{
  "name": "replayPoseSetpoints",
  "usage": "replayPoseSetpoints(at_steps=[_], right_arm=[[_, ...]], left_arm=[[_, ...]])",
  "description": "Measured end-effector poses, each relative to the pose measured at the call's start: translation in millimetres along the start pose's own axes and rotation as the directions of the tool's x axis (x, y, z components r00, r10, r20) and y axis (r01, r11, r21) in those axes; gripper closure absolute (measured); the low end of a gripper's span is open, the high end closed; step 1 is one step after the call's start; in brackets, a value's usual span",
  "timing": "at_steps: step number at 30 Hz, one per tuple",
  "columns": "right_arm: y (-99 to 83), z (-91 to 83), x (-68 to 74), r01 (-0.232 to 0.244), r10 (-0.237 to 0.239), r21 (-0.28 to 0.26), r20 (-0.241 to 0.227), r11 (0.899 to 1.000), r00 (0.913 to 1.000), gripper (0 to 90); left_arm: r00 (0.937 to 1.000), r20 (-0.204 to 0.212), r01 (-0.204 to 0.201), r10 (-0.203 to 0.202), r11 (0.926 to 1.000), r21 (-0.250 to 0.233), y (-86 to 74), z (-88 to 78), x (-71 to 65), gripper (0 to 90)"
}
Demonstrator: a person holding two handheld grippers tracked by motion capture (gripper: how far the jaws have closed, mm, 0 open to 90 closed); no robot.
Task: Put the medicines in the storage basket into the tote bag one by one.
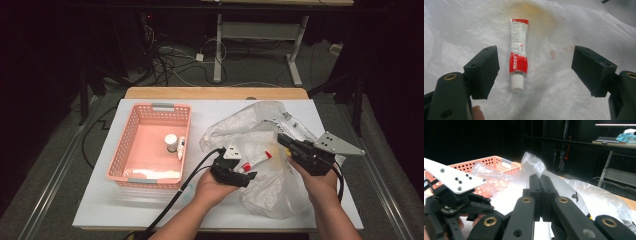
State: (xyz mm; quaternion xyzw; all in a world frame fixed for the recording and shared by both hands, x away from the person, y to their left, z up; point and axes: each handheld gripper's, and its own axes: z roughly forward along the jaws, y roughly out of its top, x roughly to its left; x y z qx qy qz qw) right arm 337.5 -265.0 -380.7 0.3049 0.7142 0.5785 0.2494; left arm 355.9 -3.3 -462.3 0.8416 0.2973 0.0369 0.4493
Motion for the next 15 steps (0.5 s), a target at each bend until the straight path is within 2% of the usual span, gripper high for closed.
replayPoseSetpoints(at_steps=[2,6,10,12,15], right_arm=[[-0.1,0.1,-0.1,0.0,0.0,-0.002,0.001,1.0,1.0,90.0],[-0.4,0.5,0.3,-0.001,0.001,0.001,0.002,1.0,1.0,90.0],[0.0,0.7,0.9,0.004,-0.004,0.0,0.001,1.0,1.0,90.0],[0.4,0.1,1.0,0.004,-0.004,0.002,0.003,1.0,1.0,90.0],[0.6,-0.6,0.2,0.01,-0.01,-0.001,0.006,1.0,0.9999,90.0]], left_arm=[[1.0,-0.005,0.003,-0.003,1.0,0.0,-2.1,-5.5,-1.3,16.1],[0.9997,-0.023,0.01,-0.011,0.9997,-0.021,-3.8,-18.5,-4.8,12.2],[0.9995,-0.031,0.011,-0.012,0.9998,-0.018,-3.4,-31.3,-7.0,0.3],[0.9999,-0.015,0.007,-0.007,0.9997,-0.022,-4.2,-37.1,-9.1,0.0],[0.9994,-0.025,-0.023,0.022,0.9996,-0.017,-5.4,-46.3,-12.5,0.0]])
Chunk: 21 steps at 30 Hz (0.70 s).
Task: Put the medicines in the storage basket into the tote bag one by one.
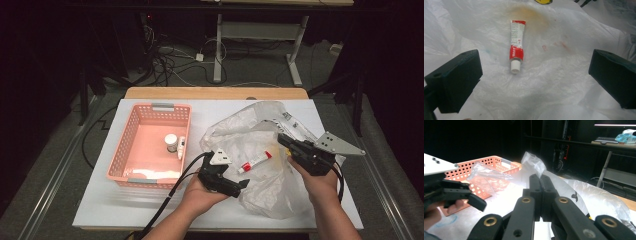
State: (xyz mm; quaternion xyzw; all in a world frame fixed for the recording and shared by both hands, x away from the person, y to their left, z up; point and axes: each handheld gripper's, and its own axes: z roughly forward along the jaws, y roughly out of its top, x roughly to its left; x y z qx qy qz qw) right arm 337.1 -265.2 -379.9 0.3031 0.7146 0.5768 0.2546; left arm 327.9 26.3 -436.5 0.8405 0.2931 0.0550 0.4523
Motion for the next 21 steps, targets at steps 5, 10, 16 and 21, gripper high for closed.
replayPoseSetpoints(at_steps=[5,10,16,21], right_arm=[[0.2,-0.7,0.3,-0.01,0.01,0.0,0.002,1.0,0.9999,90.0],[1.2,-2.2,-0.5,-0.006,0.006,-0.005,0.006,1.0,1.0,90.0],[0.7,-1.7,-1.1,-0.008,0.008,-0.004,0.008,1.0,0.9999,90.0],[0.4,-0.9,-0.8,-0.008,0.008,-0.005,0.006,1.0,1.0,90.0]], left_arm=[[0.9999,-0.015,0.005,-0.005,0.9998,-0.018,-1.8,-15.3,0.6,0.0],[0.9991,-0.042,0.01,-0.011,0.9995,-0.031,-5.0,-34.4,3.7,0.0],[0.9967,-0.076,0.026,-0.029,0.9987,-0.045,-11.0,-57.8,12.3,0.0],[0.9925,-0.106,0.053,-0.059,0.9966,-0.063,-17.7,-74.8,23.3,0.0]])
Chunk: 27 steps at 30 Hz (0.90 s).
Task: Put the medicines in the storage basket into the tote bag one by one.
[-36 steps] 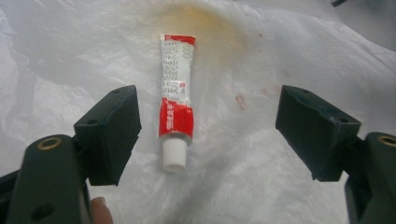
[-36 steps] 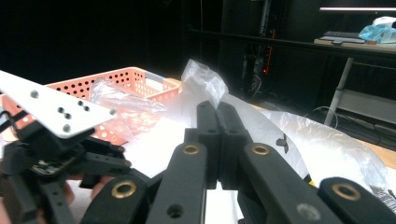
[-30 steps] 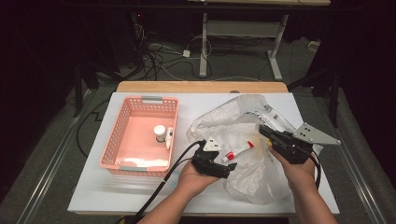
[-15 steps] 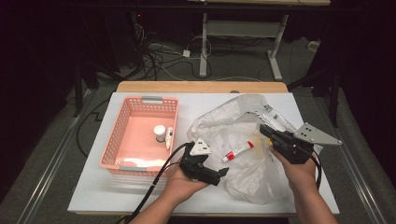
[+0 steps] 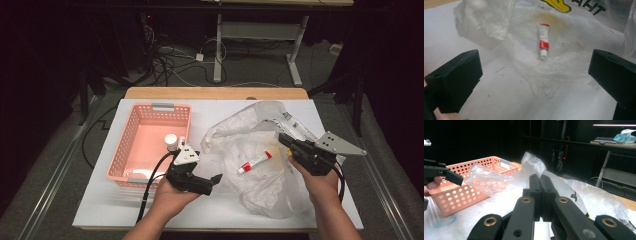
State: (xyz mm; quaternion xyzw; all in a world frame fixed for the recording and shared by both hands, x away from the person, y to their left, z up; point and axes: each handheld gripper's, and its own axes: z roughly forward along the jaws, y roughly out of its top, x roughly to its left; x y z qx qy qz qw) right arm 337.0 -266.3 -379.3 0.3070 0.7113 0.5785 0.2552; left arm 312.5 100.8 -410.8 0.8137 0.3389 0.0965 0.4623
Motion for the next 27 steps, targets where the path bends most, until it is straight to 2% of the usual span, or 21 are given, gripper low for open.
replayPoseSetpoints(at_steps=[5,9,14,17,19,21,22,27], right_arm=[[-0.8,0.2,-0.5,-0.003,0.003,0.004,0.0,1.0,1.0,90.0],[-0.9,0.2,-0.5,-0.009,0.009,0.005,-0.001,1.0,1.0,90.0],[-0.4,0.5,0.0,0.002,-0.002,0.004,-0.001,1.0,1.0,90.0],[-0.3,0.6,0.2,-0.009,0.009,0.005,0.0,1.0,1.0,90.0],[-0.2,0.7,-0.1,-0.003,0.003,0.003,0.001,1.0,1.0,90.0],[-0.3,0.6,-0.5,-0.009,0.009,0.005,0.002,1.0,1.0,90.0],[-0.4,0.8,-0.8,-0.007,0.007,0.006,0.003,1.0,1.0,90.0],[-0.2,2.1,0.6,0.003,-0.003,0.009,-0.001,1.0,1.0,90.0]], left_arm=[[0.998,-0.06,0.019,-0.02,0.9998,-0.011,-5.7,-17.2,15.4,0.0],[0.9912,-0.122,0.048,-0.05,0.9986,-0.024,-10.3,-31.5,32.9,0.0],[0.9766,-0.191,0.093,-0.1,0.9947,-0.043,-11.8,-46.2,58.8,0.9],[0.9661,-0.212,0.133,-0.147,0.9879,-0.08,-10.7,-54.0,74.2,2.5],[0.9589,-0.236,0.137,-0.158,0.9854,-0.101,-9.2,-58.0,82.6,6.4],[0.9505,-0.258,0.149,-0.173,0.9825,-0.112,-6.8,-60.0,91.2,13.9],[0.9457,-0.267,0.162,-0.185,0.9808,-0.109,-4.4,-59.6,96.9,16.0],[0.9341,-0.305,0.174,-0.186,0.9826,-0.066,2.7,-50.0,116.5,27.1]])
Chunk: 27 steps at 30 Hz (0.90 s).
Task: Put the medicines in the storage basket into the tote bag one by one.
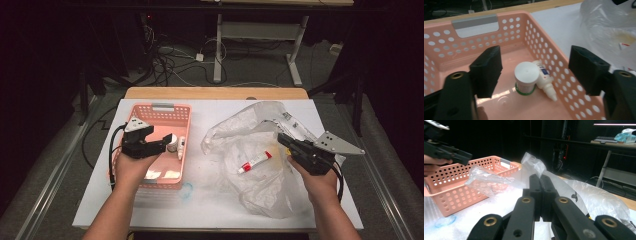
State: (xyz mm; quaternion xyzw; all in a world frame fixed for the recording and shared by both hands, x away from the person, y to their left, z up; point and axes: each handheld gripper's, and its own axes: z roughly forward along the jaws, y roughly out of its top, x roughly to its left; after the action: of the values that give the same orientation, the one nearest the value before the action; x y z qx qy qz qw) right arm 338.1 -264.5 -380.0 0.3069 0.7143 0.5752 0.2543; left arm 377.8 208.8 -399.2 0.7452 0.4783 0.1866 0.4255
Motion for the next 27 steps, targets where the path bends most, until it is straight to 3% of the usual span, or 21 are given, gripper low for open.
replayPoseSetpoints(at_steps=[4,8,13,17,20,24,27], right_arm=[[-0.1,0.0,-0.1,0.0,0.0,0.003,0.0,1.0,1.0,90.0],[-0.7,-0.3,-0.9,-0.01,0.01,0.001,0.0,1.0,1.0,90.0],[-0.2,-1.3,-2.1,-0.005,0.005,-0.006,0.001,1.0,1.0,90.0],[-0.3,-1.5,-2.0,-0.009,0.009,-0.002,0.002,1.0,1.0,90.0],[0.4,-2.2,-2.3,-0.005,0.005,-0.009,0.005,1.0,1.0,90.0],[0.5,-2.7,-3.0,-0.004,0.004,-0.01,0.005,1.0,1.0,90.0],[0.7,-3.0,-2.6,-0.008,0.008,-0.009,0.005,1.0,1.0,90.0]], left_arm=[[0.9993,0.012,0.034,-0.034,0.9973,0.065,5.0,19.2,9.7,33.3],[0.9999,0.005,0.013,-0.014,0.9856,0.169,8.4,40.8,11.3,30.4],[0.9994,0.018,0.025,-0.031,0.9598,0.28,8.9,63.7,9.6,30.6],[0.9999,-0.008,-0.01,0.013,0.9402,0.341,8.6,74.6,3.3,36.9],[0.9996,-0.027,-0.002,0.012,0.9378,0.347,8.2,75.5,6.0,47.2],[0.9997,-0.021,-0.002,0.01,0.9376,0.348,8.1,74.6,8.2,48.5],[0.9988,-0.047,0.003,0.014,0.9356,0.353,7.8,72.3,12.0,48.6]])
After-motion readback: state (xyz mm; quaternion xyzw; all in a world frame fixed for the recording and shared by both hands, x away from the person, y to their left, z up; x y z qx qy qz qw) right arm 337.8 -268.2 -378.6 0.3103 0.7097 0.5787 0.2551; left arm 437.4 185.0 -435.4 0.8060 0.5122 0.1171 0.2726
